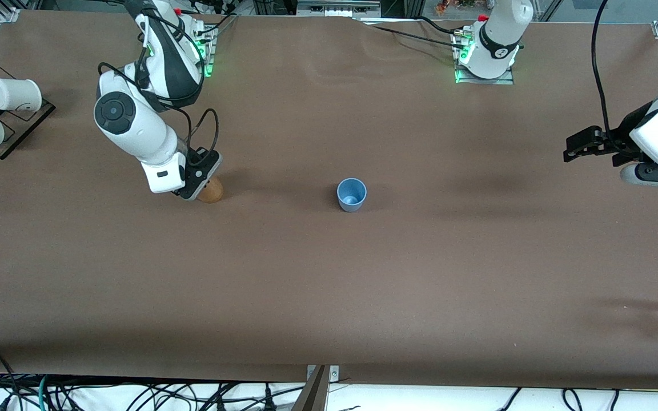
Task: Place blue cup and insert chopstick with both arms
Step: 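Lower the right gripper to the tan cup while the left gripper withdraws, then grasp the pink chopstick with the right gripper and lift it out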
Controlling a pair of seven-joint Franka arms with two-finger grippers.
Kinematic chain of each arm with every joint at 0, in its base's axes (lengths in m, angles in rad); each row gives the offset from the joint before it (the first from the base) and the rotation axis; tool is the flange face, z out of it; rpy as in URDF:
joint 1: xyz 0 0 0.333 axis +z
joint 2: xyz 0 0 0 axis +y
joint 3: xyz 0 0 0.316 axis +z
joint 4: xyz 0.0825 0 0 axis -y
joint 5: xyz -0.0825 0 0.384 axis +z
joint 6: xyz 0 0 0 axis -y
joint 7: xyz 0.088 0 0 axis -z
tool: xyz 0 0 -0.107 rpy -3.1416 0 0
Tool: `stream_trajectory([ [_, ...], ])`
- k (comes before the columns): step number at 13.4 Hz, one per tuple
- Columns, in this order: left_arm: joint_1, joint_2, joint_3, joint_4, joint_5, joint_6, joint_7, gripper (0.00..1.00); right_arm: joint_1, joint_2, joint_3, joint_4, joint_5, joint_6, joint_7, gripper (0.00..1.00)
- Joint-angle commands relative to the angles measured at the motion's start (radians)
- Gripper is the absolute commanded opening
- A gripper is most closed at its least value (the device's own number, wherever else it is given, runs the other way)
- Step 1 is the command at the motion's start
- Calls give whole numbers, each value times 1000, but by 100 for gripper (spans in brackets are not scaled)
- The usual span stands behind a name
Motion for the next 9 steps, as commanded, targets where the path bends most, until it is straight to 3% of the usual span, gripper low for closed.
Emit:
stream_trajectory([
  [1,-7,-4,0,3,4,0,18,100,-11,-34,12,80,-2,-130,-2,0],
  [4,-1,-4,2,4,4,0,21,100,-11,-44,14,250,8,-313,-8,0],
  [9,-1,-4,2,4,2,0,20,100,8,-31,50,471,54,-387,57,0],
])
